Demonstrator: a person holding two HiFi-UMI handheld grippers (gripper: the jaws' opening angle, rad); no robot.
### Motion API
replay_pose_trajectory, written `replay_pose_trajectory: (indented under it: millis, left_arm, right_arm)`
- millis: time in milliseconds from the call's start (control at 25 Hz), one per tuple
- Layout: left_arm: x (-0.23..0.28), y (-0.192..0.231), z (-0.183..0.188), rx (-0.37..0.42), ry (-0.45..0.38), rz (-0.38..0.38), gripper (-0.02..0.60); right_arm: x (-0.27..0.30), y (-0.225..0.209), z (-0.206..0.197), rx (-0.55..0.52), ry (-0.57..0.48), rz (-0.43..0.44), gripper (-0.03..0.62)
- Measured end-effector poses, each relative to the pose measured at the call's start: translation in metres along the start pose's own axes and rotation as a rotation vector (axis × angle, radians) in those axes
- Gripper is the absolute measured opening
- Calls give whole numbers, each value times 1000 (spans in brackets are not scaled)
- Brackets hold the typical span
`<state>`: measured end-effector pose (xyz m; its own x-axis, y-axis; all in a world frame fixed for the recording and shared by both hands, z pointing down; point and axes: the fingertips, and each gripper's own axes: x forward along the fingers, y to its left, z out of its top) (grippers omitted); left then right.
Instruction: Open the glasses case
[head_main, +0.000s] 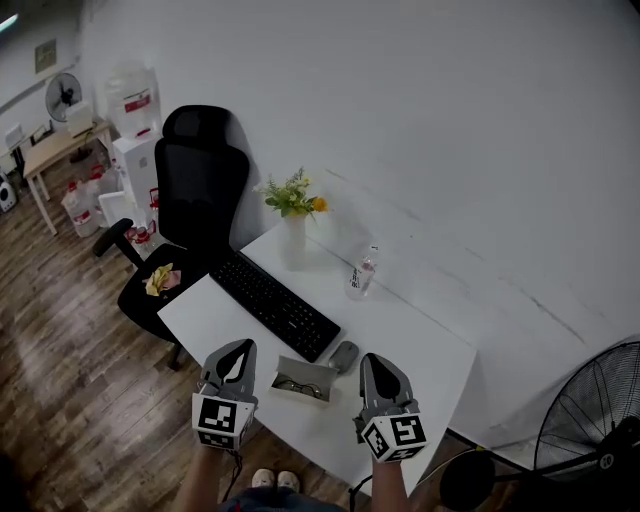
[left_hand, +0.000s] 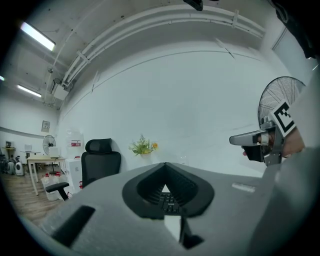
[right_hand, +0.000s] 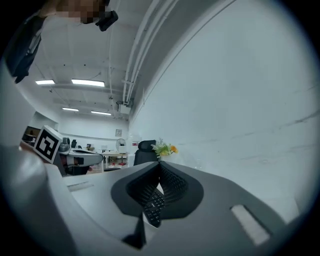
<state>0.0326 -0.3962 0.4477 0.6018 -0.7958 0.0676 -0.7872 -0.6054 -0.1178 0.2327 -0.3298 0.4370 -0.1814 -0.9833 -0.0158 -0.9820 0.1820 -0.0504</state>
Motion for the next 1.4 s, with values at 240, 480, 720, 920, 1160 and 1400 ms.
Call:
replay_pose_trajectory:
  millis: [240, 480, 720, 920, 1160, 1400]
  left_arm:
    - [-4, -4, 2, -21, -12, -10, 8]
    - [-8, -5, 7, -25, -27, -13, 8]
    - [-9, -4, 2, -21, -19, -8, 8]
    - [-9, -3, 1, -18, -14, -4, 8]
    - [-7, -6, 8, -18, -20, -3, 8]
    - [-8, -6, 6, -16, -12, 3, 8]
  right_arm:
    - [-13, -12, -9, -3, 11, -74, 8]
    - [-19, -15, -10, 19, 1, -103, 6]
    - [-20, -19, -12, 22, 9, -120, 6]
    - [-20, -19, -14, 30, 14, -120, 6]
    - [-19, -23, -14, 22, 12, -123, 6]
    - [-18, -23, -15, 25, 18, -120, 6]
